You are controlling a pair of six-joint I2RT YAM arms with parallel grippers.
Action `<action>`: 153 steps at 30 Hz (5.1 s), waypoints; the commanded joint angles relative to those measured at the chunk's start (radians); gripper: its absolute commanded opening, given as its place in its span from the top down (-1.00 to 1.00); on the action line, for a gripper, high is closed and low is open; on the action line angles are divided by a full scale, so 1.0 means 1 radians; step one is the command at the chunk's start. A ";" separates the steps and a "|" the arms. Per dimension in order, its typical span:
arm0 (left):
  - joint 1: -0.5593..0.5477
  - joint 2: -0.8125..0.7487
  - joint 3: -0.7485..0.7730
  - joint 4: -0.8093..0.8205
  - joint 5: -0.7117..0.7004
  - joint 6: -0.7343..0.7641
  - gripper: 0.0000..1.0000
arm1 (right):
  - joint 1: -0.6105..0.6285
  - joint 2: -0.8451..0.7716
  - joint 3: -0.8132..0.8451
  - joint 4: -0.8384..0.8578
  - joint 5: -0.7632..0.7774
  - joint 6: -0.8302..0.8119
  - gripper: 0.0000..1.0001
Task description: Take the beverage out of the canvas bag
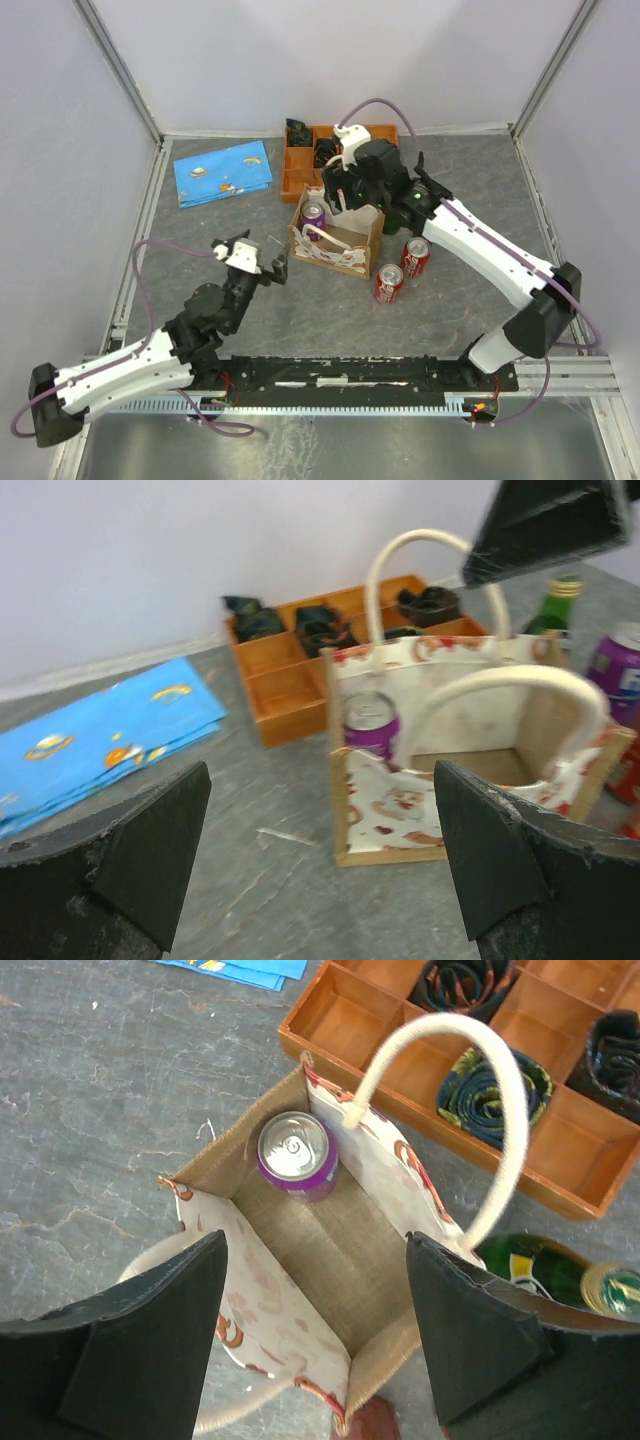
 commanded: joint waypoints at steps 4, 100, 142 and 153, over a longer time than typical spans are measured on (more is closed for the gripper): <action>0.125 -0.127 -0.009 -0.312 -0.110 -0.268 -0.98 | 0.038 0.162 0.149 -0.007 -0.006 -0.061 -0.61; 0.634 0.449 0.238 0.055 0.565 -0.326 -0.99 | 0.072 -0.463 -0.169 -0.075 0.866 0.007 1.00; 0.633 0.981 0.590 -0.257 0.657 -0.392 0.94 | 0.061 -0.355 -0.324 -0.026 0.484 0.142 1.00; 0.661 0.836 0.523 -0.356 0.490 -0.390 0.94 | 0.061 -0.262 -0.329 0.022 0.375 0.141 1.00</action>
